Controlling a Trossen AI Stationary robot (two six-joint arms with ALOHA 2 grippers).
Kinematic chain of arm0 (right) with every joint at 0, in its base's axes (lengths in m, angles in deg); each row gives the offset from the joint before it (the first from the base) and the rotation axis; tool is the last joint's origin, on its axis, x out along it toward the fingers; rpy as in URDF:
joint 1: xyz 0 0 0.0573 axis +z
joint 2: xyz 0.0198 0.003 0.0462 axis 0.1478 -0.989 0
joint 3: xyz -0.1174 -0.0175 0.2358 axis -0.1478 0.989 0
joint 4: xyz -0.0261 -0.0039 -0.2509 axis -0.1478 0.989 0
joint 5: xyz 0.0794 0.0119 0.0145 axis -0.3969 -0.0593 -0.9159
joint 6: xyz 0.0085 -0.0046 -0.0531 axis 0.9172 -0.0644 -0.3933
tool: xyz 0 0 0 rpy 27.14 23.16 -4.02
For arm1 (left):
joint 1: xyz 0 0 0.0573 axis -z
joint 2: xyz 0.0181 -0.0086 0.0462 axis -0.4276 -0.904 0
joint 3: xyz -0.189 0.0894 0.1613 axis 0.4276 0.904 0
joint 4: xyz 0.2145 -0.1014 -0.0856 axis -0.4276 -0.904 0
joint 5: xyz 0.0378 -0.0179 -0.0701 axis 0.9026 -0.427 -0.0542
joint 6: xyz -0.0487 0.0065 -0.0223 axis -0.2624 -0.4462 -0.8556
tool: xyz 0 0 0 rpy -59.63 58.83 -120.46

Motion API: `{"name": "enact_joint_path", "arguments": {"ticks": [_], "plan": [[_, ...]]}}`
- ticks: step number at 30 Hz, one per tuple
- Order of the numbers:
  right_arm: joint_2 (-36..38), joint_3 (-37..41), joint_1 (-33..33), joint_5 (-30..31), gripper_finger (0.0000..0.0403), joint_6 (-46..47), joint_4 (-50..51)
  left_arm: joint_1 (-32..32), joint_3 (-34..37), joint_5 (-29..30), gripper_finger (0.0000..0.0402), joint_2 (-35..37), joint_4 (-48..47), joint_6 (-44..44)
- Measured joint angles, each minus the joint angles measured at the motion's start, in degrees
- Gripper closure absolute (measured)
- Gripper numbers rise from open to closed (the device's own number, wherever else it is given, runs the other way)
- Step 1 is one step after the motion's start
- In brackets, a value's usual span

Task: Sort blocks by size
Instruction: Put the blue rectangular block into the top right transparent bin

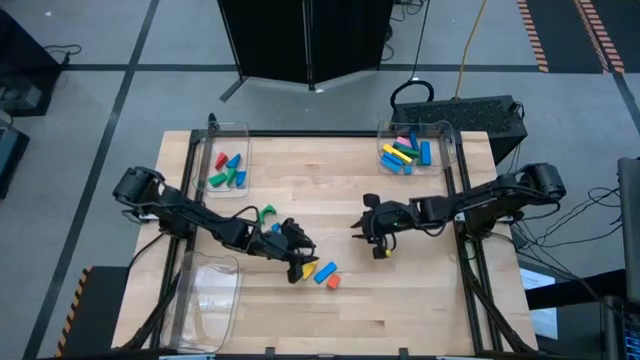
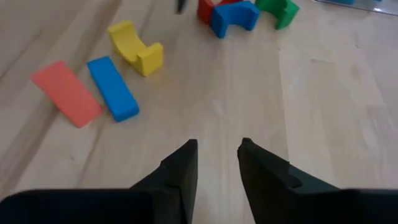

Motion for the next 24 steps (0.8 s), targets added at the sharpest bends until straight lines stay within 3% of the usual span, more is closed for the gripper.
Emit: {"name": "enact_joint_path", "arguments": {"ticks": [13, 24], "plan": [[0.00, 0.00, 5.91, 0.86, 0.0291, 2.19, -0.80, 2.62, -7.88, 3.58, 0.0219, -4.63, -7.23, -0.54], [0.00, 0.00, 8.71, 18.84, 0.0291, 25.25, 5.08, 3.70, -13.47, 4.90, 0.0219, -11.37, -7.49, -6.54]]}}
